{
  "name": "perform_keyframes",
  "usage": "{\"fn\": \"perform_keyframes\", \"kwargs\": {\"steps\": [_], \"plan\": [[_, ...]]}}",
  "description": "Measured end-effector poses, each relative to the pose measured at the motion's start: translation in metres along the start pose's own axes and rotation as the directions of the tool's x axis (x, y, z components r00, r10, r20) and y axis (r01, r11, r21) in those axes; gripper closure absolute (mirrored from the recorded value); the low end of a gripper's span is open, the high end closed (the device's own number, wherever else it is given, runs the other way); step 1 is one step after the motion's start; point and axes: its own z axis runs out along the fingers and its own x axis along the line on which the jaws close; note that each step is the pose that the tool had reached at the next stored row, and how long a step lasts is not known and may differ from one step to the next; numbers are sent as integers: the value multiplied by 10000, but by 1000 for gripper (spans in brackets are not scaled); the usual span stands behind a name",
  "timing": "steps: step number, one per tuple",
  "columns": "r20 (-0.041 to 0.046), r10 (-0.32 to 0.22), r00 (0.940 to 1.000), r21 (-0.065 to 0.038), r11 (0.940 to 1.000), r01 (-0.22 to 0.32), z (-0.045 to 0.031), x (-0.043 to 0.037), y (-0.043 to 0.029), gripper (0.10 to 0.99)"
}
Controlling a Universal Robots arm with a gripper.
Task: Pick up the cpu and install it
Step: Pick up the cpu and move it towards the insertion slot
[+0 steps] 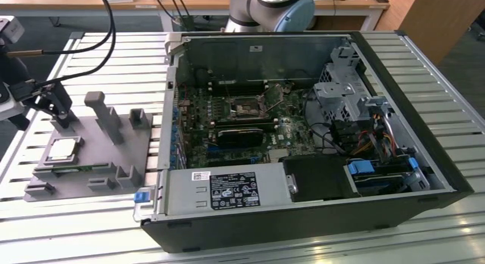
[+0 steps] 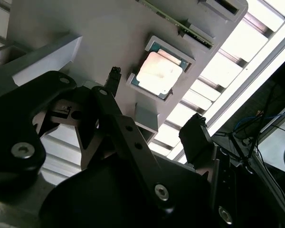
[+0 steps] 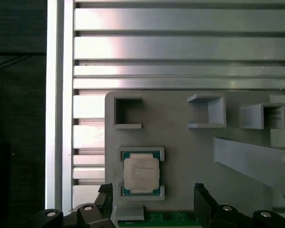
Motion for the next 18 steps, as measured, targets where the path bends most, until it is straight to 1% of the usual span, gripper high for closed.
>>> {"fn": "perform_keyframes", "kwargs": {"steps": [6,18], "plan": [[0,-1,10000,0,10000,1,42,0,-3,310],[0,0,10000,0,10000,0,76,1,-5,310]]}}
